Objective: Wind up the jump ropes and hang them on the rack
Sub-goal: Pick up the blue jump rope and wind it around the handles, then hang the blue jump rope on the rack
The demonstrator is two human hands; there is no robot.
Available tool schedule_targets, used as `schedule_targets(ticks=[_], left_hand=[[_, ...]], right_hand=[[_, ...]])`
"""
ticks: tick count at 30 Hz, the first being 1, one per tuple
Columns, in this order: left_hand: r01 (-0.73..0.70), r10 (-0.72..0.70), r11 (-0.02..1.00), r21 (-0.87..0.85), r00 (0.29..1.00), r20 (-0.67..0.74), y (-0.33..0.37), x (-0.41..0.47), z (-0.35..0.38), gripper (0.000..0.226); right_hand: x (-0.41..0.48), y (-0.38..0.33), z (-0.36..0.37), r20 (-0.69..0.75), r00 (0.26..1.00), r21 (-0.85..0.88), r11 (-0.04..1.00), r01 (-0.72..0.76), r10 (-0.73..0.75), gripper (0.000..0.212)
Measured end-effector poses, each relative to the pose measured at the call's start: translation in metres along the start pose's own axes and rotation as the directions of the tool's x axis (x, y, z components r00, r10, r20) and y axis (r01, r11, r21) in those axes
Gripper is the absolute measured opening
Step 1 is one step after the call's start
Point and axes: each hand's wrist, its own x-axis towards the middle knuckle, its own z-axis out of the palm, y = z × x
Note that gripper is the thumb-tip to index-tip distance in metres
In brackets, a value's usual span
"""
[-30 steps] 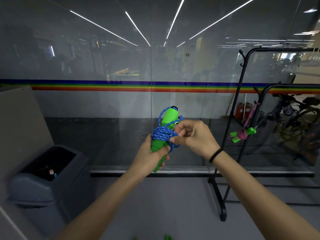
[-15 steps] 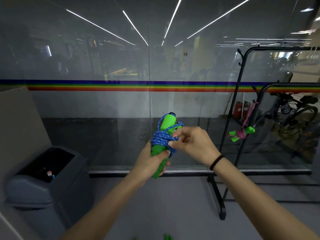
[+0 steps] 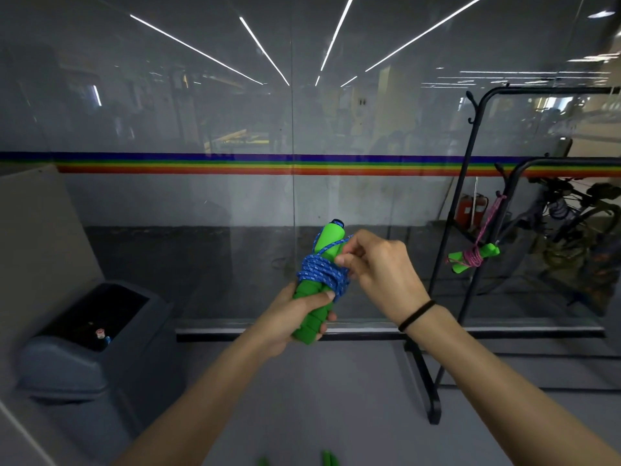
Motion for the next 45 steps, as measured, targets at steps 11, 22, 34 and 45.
schedule_targets(ticks=[11,22,34,45], left_hand=[[0.033,-0.016,0.981,-0.19,0.995,0.094,-0.001,-0.007,-0.022,0.019],[0.06,-0.053,0.997,-0.044,0.99,0.134,-0.01,0.0,-0.006,0.039],[0.144,-0.128,0.987,-0.076,0.974,0.185,-0.04,0.023,0.01,0.041],[0.01,-0.023,0.982,0.19,0.998,0.063,-0.045,0.056,0.048,0.086]], right_hand=[[0.0,0.002,-0.01,-0.113,0.988,0.18,0.98,-0.084,0.106,0.019],[0.0,0.004,0.013,0.057,0.974,0.202,0.952,-0.228,0.221,0.015],[-0.022,0.031,0.004,0.039,0.923,0.217,0.898,-0.383,0.384,0.031],[-0.039,0.073,-0.008,-0.004,0.894,0.039,0.893,-0.448,0.448,0.019]])
